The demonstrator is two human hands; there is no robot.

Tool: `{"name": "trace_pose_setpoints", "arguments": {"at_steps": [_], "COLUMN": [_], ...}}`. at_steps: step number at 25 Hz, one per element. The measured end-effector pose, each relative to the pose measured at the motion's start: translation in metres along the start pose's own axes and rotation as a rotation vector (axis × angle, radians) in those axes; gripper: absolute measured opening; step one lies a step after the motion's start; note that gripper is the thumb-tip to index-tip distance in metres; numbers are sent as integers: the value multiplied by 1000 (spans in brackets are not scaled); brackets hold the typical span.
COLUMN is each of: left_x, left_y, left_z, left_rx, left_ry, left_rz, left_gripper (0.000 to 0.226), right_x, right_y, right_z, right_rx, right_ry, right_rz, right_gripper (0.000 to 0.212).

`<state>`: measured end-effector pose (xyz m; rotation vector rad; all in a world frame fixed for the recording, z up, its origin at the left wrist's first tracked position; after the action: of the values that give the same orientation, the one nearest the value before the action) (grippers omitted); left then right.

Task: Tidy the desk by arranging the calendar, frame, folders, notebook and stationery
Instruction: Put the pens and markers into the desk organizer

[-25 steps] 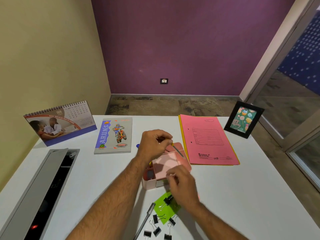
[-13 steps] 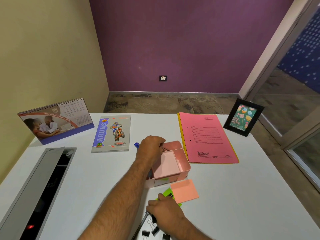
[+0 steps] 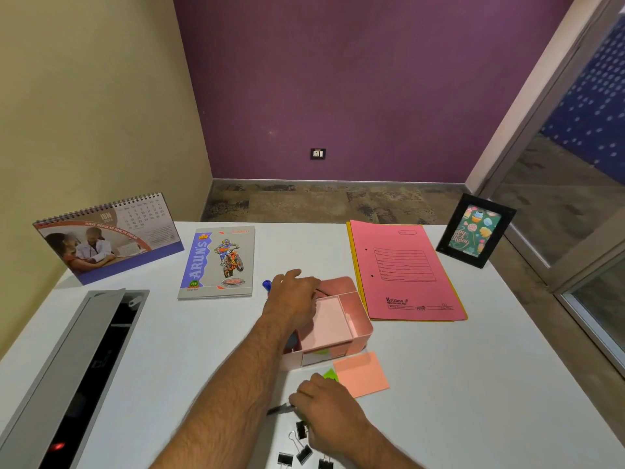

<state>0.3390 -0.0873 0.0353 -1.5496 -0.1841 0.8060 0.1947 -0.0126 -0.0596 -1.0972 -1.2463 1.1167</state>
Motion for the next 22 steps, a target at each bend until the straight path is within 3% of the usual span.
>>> {"name": "trace_pose_setpoints", "arguments": {"at_steps": [3,6,9,15,22], "left_x": [-14,-28,-43,-55,-59], "left_y": [-8,-18,-32,-43,-57], "left_z": [3,14,21,15,12], "left_rx": [-21,-29,-80,-135,-195], "left_ry": [144,205,253,299,287], "left_rz": [162,609,823,734,654], "left_gripper": [33,49,40,29,21], "right_x": [-21,-63,-101,-139,-144], "right_y": [-57,-119,-165,-211,-194], "right_z": [7,23,33,30,39], "right_rx": [-354,-716,-943,-1074,-1096], "right_ry": [107,345,497,578,609], "right_rz": [-331,-621,-705,-626,-743], "right_gripper": [22,13,6,5,7]}}
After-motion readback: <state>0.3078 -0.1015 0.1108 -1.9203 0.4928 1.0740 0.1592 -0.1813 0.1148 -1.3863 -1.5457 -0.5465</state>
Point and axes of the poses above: each hand's wrist, its own z-axis away from the middle knuckle, its own y-axis out of the palm, x = y × z, the point moved 10 cm from there along -z, towards the middle knuckle, and after that the axes turned 1 degree about -x, right-handed, at the moved point
